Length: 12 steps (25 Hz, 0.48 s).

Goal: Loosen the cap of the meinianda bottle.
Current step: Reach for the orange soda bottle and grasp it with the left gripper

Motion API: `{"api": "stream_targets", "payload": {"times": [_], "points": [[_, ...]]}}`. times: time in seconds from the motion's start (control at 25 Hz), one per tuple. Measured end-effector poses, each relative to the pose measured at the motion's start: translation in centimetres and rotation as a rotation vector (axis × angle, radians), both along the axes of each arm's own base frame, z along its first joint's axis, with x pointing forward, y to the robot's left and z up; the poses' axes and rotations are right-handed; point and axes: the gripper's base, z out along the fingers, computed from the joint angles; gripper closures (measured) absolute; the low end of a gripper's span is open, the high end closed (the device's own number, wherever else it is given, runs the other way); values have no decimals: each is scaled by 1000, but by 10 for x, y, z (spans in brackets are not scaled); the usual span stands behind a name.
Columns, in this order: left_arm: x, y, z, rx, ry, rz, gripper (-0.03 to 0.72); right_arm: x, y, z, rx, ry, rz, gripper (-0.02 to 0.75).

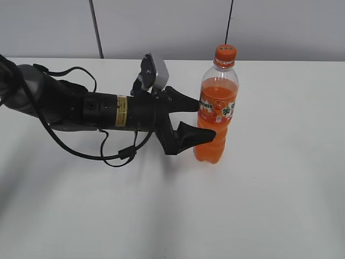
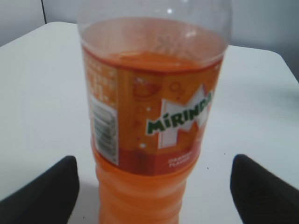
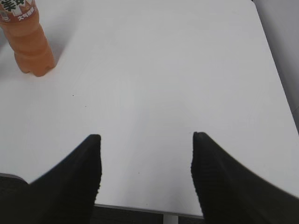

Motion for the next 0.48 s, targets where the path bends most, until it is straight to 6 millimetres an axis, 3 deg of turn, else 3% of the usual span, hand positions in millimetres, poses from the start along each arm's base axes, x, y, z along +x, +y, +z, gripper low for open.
{"api": "stream_targets", "payload": {"times": [0.48], "points": [[5, -22, -16, 33, 11, 18, 95, 0, 0, 0, -3, 0, -2, 279]]}}
